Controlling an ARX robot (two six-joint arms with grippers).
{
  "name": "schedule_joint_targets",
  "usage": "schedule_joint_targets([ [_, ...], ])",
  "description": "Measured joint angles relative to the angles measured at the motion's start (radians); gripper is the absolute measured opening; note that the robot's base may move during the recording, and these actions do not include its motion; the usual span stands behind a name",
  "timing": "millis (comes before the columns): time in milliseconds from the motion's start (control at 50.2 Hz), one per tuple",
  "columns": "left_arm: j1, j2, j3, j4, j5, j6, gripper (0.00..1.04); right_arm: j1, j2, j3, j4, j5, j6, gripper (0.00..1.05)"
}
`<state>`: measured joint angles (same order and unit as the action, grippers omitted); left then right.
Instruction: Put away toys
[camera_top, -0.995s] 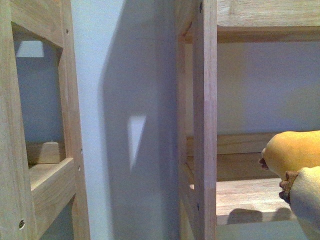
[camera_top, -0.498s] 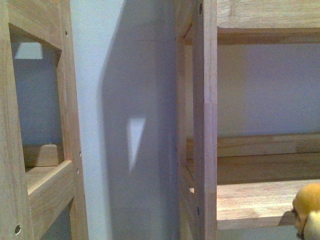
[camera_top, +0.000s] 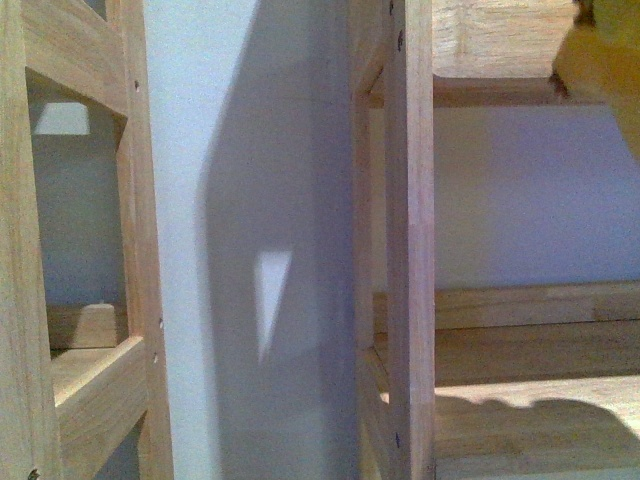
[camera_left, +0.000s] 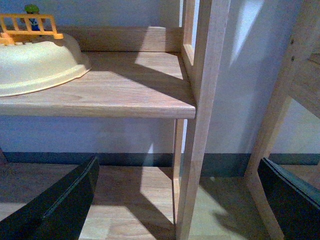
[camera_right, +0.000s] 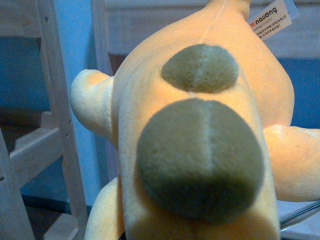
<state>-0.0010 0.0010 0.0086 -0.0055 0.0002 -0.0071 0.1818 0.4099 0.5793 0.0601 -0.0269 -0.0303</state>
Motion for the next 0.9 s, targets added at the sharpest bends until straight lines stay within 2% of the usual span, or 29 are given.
schedule_joint_targets([
  [219, 0.000, 0.000, 0.000, 0.000, 0.000, 0.000, 0.99, 0.010, 0.088, 0.166, 0.001, -0.035, -0.055, 0.07],
  [319, 0.000, 0.000, 0.000, 0.000, 0.000, 0.000, 0.99, -0.033, 0.132, 0.252, -0.001, -0.079, -0.064, 0.07],
  [597, 0.000, 0.000, 0.000, 0.000, 0.000, 0.000, 0.99, -0.244, 0.279, 0.529, -0.049, -0.245, -0.010, 0.07],
  [896, 0.000, 0.000, 0.000, 0.000, 0.000, 0.000, 0.98, -0.312, 0.539, 0.832, -0.016, -0.196, 0.002, 0.07],
])
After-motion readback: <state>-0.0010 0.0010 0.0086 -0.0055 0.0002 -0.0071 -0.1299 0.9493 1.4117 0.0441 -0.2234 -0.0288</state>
